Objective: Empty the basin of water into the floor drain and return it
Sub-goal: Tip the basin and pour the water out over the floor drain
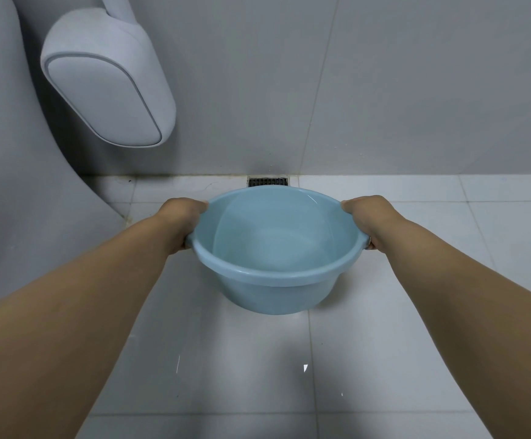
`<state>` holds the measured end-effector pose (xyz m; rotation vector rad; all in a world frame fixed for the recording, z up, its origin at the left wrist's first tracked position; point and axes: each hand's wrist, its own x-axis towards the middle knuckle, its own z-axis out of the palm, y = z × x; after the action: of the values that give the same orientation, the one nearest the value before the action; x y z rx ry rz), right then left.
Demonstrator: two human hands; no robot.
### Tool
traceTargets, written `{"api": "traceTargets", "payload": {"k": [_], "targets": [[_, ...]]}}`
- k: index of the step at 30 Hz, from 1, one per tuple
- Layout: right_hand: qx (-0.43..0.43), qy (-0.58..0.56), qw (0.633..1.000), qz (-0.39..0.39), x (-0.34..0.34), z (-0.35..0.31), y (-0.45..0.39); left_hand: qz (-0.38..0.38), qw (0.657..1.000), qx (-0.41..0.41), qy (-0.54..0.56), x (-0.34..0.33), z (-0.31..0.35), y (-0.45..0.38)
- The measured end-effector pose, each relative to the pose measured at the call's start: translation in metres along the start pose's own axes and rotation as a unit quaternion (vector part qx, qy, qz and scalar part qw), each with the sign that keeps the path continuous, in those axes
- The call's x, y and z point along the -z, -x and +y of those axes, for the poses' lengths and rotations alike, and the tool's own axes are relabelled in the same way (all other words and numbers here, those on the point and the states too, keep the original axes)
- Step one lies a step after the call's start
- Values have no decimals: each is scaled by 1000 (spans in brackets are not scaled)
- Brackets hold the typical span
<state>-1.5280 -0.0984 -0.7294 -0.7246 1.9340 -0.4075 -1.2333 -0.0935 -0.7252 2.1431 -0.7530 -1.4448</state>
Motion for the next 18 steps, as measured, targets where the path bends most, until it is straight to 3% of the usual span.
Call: {"api": "traceTargets", "payload": {"k": [18], "targets": [[-10,18,1000,6,-1,-3,1,-4,1000,8,-2,2,0,-2]]}}
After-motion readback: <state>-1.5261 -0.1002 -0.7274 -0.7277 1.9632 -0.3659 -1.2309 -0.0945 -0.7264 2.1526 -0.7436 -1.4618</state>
